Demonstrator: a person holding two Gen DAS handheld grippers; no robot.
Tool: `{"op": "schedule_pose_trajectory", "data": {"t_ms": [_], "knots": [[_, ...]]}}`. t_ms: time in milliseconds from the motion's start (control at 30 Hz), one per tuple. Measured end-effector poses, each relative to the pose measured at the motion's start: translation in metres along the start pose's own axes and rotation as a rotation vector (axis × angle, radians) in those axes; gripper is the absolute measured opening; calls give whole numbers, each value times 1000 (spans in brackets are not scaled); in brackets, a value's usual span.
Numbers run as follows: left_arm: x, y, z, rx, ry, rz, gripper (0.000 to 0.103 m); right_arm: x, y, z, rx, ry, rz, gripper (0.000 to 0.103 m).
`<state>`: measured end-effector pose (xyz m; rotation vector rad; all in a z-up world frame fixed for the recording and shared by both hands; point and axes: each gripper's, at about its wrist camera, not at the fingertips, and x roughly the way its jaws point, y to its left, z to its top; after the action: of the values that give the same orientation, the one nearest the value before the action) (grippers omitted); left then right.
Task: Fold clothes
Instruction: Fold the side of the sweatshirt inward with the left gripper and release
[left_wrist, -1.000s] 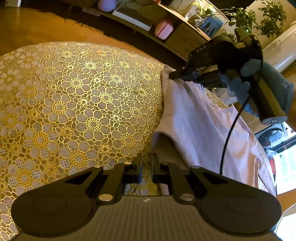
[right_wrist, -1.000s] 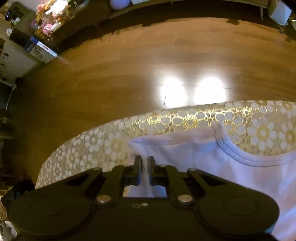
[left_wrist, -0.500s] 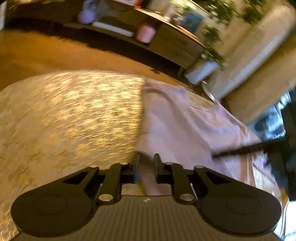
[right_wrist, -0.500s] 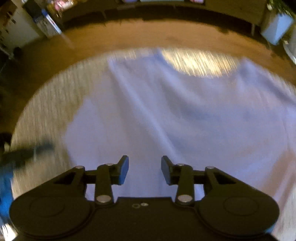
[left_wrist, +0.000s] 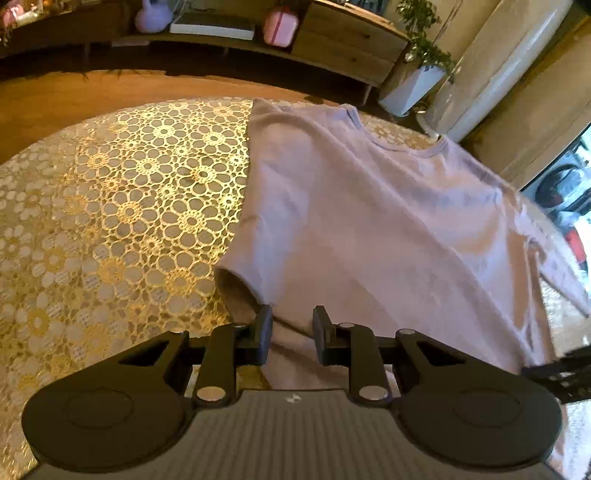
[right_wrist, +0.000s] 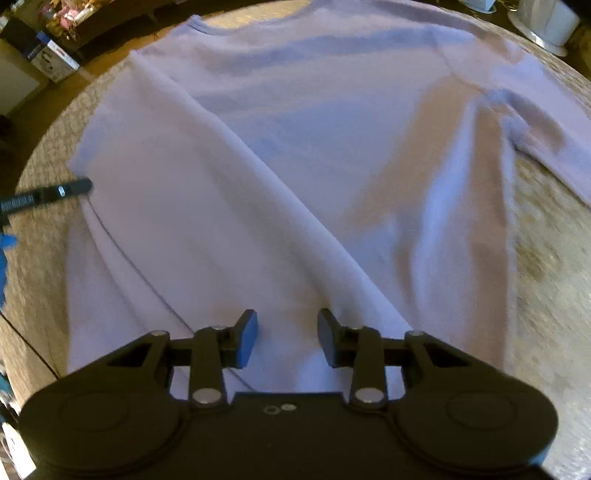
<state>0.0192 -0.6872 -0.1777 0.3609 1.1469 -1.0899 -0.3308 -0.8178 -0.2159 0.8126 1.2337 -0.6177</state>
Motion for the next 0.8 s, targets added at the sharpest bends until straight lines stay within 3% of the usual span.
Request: {"op": "schedule_pose_trajectory", "data": {"t_ms": [200, 367, 500, 600, 700, 733, 800], "knots": [[-42, -22, -30, -7, 53, 53, 22, -16, -41, -35, -17, 50, -36, 103], [-84, -50, -87, -4, 162, 119, 22, -26, -64, -53, -57, 72, -17, 103], [-111, -62, -142, -71, 252, 183, 22, -31, -76, -59, -108, 116, -50, 103], [-113, -64, -180, -121, 318, 225, 22, -45, -79, -54, -138, 71, 2, 103], [-105, -68, -201, -94, 358, 246, 22, -46, -76, -49, -155, 67, 25, 103], [-103, -69, -204, -86, 358, 248, 24, -44, -73, -48, -160, 72, 29, 103], [-100, -70, -205, -76, 348, 253, 37, -40, -67, -46, -167, 73, 38, 103]]}}
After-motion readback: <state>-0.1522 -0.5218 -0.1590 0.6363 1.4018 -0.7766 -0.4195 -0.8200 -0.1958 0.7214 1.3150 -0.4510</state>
